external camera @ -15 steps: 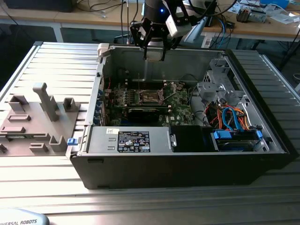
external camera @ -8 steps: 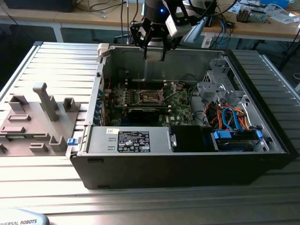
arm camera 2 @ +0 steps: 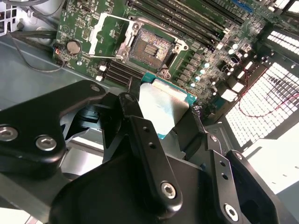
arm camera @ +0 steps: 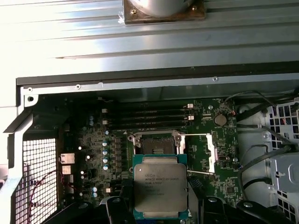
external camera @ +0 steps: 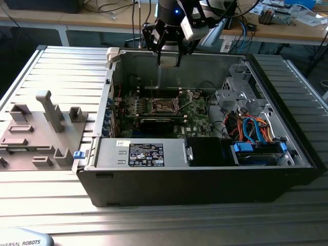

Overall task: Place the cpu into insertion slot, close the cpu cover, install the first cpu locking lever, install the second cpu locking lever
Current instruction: 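Place the cpu into insertion slot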

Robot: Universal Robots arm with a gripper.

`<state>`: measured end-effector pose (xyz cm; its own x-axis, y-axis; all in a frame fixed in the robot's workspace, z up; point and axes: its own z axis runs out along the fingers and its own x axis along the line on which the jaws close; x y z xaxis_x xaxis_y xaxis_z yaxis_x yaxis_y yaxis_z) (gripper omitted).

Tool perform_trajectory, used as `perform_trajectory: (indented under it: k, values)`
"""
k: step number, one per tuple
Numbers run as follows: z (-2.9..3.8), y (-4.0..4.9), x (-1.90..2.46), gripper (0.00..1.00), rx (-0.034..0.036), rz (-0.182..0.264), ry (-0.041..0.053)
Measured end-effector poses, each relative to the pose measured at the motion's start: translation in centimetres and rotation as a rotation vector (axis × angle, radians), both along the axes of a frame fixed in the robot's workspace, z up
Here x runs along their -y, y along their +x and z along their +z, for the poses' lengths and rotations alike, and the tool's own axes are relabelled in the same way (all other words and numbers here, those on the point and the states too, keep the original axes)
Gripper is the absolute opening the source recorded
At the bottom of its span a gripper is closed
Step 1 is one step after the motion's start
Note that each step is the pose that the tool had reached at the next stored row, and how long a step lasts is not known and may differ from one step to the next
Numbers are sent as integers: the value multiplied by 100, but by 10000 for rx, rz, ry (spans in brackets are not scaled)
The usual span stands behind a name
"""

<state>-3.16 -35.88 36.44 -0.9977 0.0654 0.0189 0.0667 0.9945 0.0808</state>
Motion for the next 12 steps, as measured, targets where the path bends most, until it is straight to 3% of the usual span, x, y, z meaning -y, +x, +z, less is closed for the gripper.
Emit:
perform_trajectory:
  k: [12]
  values:
    - [0,0,0,54,0,-176,-56]
